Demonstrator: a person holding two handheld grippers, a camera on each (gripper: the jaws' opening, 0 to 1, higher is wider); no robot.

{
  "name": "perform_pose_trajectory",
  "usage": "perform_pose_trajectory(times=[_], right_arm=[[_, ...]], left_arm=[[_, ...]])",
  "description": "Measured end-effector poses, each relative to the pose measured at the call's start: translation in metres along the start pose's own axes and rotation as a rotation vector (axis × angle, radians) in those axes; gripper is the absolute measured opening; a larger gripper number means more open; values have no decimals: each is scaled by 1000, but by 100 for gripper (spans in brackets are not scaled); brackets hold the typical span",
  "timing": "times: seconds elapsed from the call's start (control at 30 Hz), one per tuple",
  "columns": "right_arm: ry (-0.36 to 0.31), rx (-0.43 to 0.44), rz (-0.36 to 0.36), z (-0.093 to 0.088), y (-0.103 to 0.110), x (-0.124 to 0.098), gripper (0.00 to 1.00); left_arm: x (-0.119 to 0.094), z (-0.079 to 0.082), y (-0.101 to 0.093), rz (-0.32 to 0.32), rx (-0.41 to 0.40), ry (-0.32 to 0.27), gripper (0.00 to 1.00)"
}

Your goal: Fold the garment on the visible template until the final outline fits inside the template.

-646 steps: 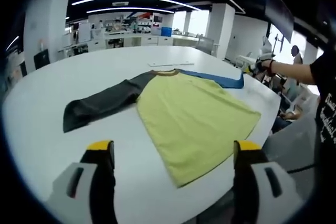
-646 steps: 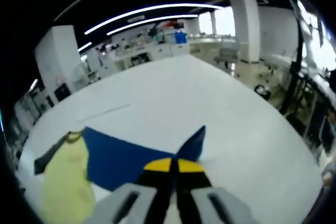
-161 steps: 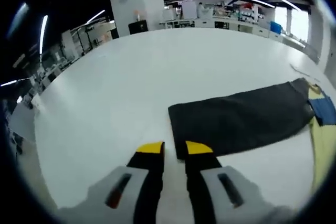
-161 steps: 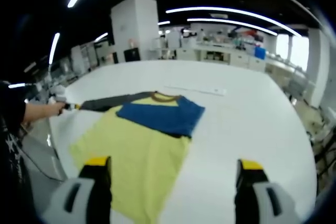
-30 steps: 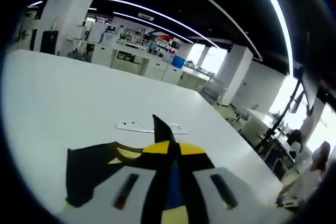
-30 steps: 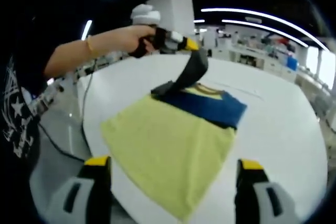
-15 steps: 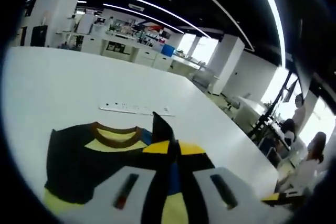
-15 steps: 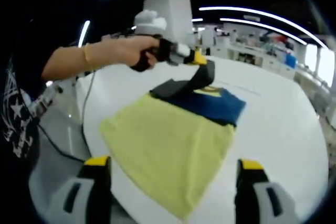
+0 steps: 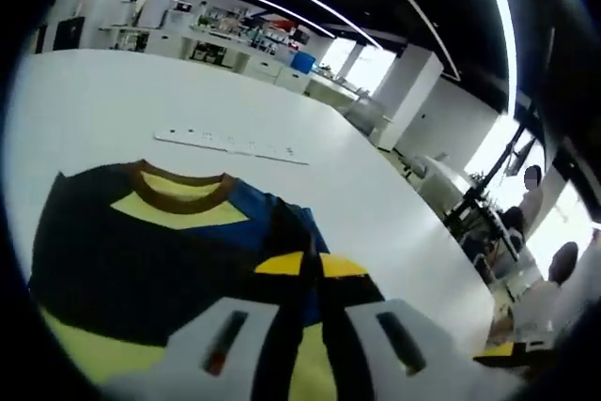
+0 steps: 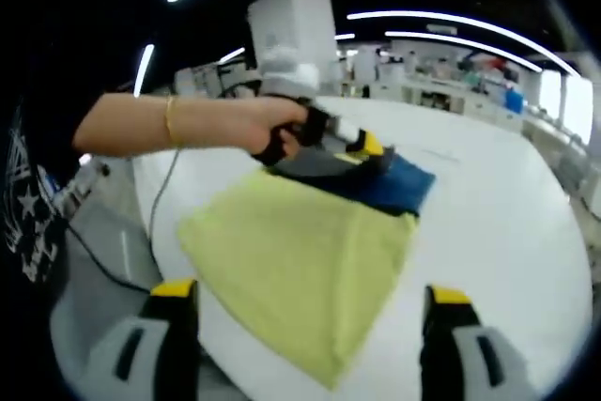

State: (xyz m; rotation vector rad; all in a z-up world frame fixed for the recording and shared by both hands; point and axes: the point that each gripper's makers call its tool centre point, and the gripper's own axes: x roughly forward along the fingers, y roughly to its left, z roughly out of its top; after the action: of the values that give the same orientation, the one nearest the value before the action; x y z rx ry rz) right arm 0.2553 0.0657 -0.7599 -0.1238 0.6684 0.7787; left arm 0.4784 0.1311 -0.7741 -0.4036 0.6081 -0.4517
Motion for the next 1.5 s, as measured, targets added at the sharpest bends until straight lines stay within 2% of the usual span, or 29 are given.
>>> perform_pose_trajectory(times=[0.13,0.4,0.57,0.77,0.87,0.97,1.17,1.33,1.5], right_arm=[[11,-3,-4,-4,0,-1,100],[24,7,-5,-10,0,0,100],[30,5,-1,-11,0,3,100],[32,3,17,-9,1,8,100],[40,-5,37,-7,1,10,100],[42,-8,52,-6,1,12,100],[56,-20,83,-7,1,17,100],[53,-29,100,-7,0,19,100],[62,-65,124,-7,4,21,100]], left_arm=[[8,-11,-2,-5,-2,22,2],[16,-30,-15,-68,-13,67,3],[14,-32,-21,-98,36,79,18],[5,-21,-24,-136,83,45,41],[-9,-15,-22,-154,120,30,48],[-18,-11,-14,-157,129,19,57],[-49,-2,15,-137,225,14,72],[-71,2,38,-109,282,12,79],[-91,-3,58,-88,347,37,82]])
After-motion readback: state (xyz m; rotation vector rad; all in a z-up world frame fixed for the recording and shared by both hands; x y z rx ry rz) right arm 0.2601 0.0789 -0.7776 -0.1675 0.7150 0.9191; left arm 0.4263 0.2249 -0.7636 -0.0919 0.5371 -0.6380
